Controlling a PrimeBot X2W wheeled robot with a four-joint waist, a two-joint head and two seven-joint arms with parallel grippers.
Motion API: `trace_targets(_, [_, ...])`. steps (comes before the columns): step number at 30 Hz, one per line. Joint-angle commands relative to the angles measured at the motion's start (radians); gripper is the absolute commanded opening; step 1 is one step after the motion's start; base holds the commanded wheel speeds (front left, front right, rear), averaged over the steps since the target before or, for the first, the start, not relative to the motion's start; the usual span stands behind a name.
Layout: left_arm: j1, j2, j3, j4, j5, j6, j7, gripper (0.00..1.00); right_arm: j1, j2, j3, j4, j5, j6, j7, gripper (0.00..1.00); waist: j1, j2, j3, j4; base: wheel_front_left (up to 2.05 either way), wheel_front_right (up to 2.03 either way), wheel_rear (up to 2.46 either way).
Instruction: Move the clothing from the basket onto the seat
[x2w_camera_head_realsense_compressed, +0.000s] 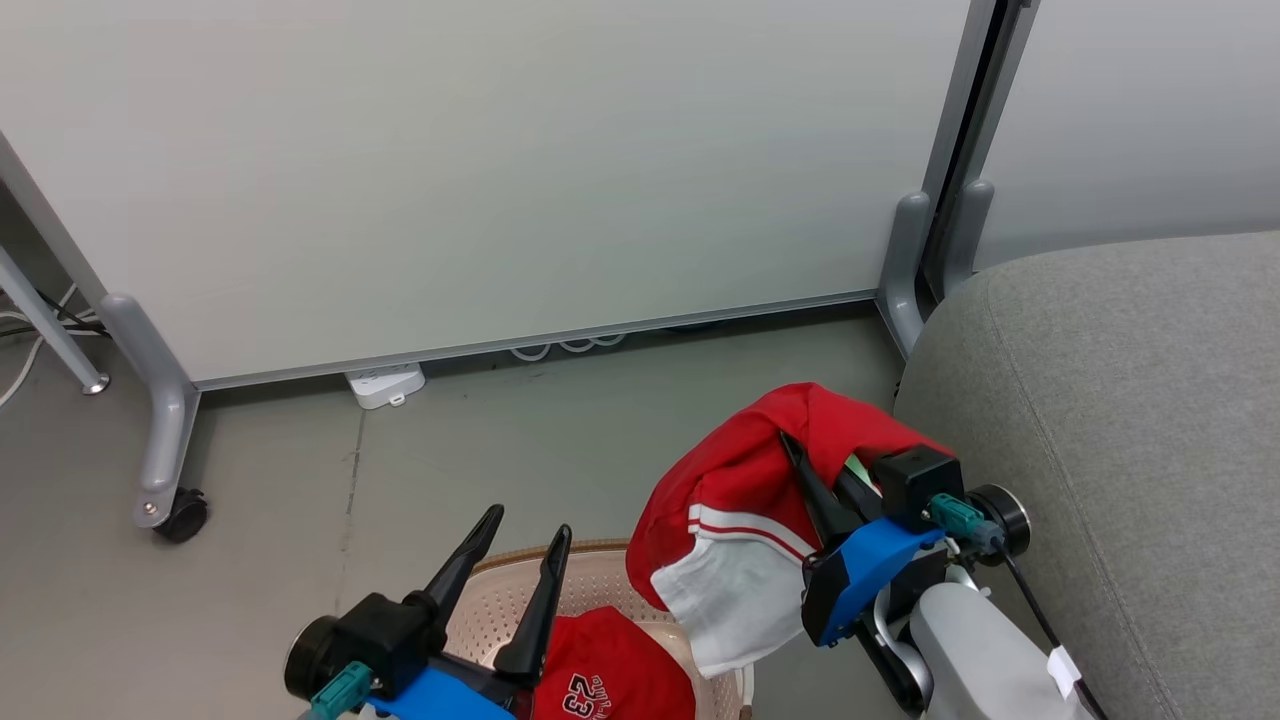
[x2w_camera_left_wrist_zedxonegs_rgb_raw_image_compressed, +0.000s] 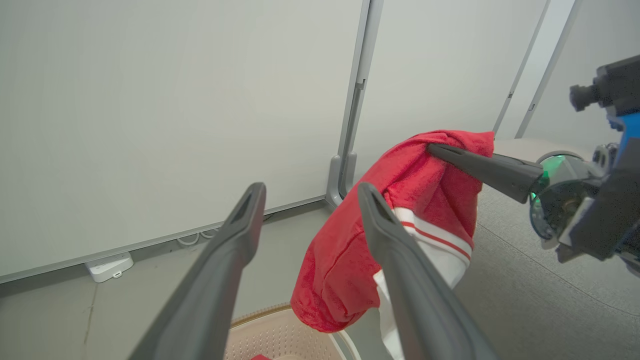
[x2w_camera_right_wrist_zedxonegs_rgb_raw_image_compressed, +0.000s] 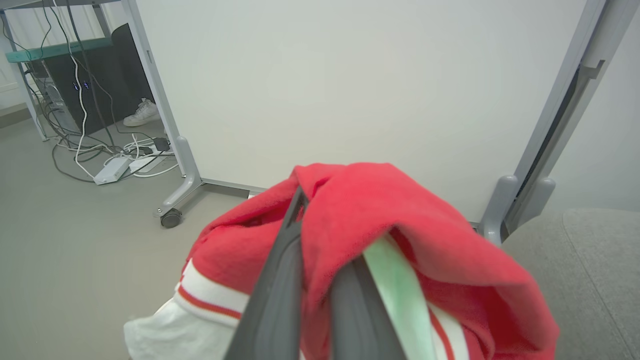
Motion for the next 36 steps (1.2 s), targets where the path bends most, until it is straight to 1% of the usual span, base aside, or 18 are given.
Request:
trace_targets(1, [0.028,-0.005,0.023,-0.002,0.016,-0.009,-0.003,1.0,0.013,-0.002,-0.003,-0.007,-0.004,-0.001,-0.001,0.0,0.0,0.0,0.0,0.001,0.0,0.0,0.0])
trace_targets(5, [0.062,-0.03,0.068,0.001,0.054,-0.033,-0.003,1.0,0.017,-0.002,-0.006,-0.008,-0.005,-0.001,-0.001,0.0,0.0,0.0,-0.001,0.003,0.0,0.0,0.0])
trace_targets(12, [0.096,-0.06,0.123,0.015,0.096,-0.059,-0.003,1.0,0.02,-0.002,-0.004,-0.007,0.001,-0.001,-0.001,0.0,0.0,0.0,-0.004,0.004,0.0,0.0,0.0])
trace_targets(18, [0.109,-0.078,0.145,0.022,0.119,-0.068,-0.003,1.0,0.022,-0.002,0.001,-0.008,0.006,-0.001,-0.001,0.0,0.0,0.0,-0.004,-0.001,0.0,0.0,0.0])
trace_targets(21, [0.113,-0.082,0.156,0.022,0.125,-0.07,-0.003,1.0,0.021,-0.002,0.01,-0.01,0.01,-0.001,-0.001,0.0,0.0,0.0,-0.003,-0.016,0.0,0.0,0.0])
trace_targets(27, [0.107,-0.086,0.161,0.019,0.138,-0.074,-0.003,1.0,0.01,-0.002,0.014,-0.008,0.01,-0.001,0.003,0.0,0.0,0.0,0.007,-0.078,0.0,0.0,0.0])
trace_targets(36, [0.094,-0.089,0.146,0.016,0.14,-0.075,-0.003,1.0,-0.002,-0.002,0.017,-0.005,0.009,-0.001,0.002,0.0,0.0,0.0,0.022,-0.223,0.0,0.0,0.0])
